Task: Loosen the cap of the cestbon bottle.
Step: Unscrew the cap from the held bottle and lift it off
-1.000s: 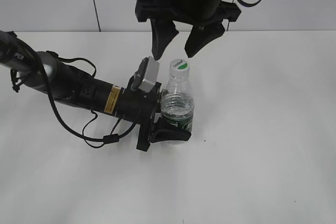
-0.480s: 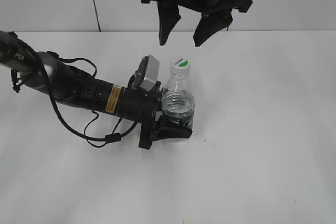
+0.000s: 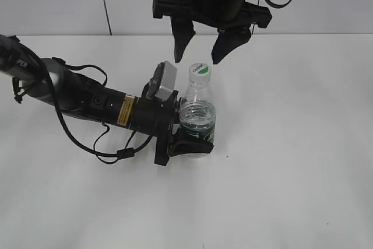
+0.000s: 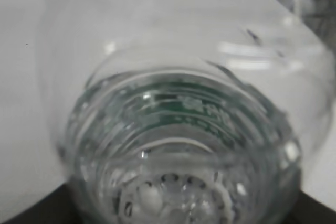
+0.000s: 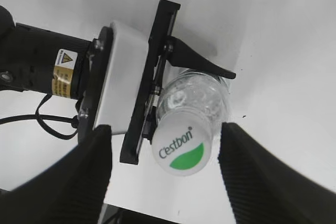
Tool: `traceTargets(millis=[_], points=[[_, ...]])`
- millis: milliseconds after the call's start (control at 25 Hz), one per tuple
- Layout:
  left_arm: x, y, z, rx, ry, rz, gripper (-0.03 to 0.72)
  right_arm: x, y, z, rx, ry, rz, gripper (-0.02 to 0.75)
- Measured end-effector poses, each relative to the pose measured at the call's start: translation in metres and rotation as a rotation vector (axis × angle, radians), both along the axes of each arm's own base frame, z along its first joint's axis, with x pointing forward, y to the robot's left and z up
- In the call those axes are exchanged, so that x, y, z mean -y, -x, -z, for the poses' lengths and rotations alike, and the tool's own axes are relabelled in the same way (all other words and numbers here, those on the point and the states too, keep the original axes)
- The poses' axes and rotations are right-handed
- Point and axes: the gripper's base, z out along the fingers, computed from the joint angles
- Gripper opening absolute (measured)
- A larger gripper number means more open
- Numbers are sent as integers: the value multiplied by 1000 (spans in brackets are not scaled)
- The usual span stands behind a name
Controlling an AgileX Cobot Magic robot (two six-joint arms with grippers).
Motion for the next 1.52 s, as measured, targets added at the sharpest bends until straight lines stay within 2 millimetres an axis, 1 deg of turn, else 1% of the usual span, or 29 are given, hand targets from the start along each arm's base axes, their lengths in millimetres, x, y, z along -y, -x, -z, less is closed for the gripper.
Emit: traceTargets(millis=[280, 520, 720, 1040, 1520], points=[[0, 0, 0, -1, 1, 0, 408, 1, -1, 1, 7, 15, -1, 485], [0, 0, 1, -10, 9, -2, 407, 3, 2, 13, -27, 39, -1, 485], [0, 0, 1, -10, 9, -2, 407, 3, 2, 13, -29, 40, -1, 484], [0, 0, 1, -10, 9, -2, 407, 3, 2, 13, -29, 40, 0, 418], [0, 0, 2, -10, 9, -2, 407, 3, 2, 15, -33, 44, -1, 411]])
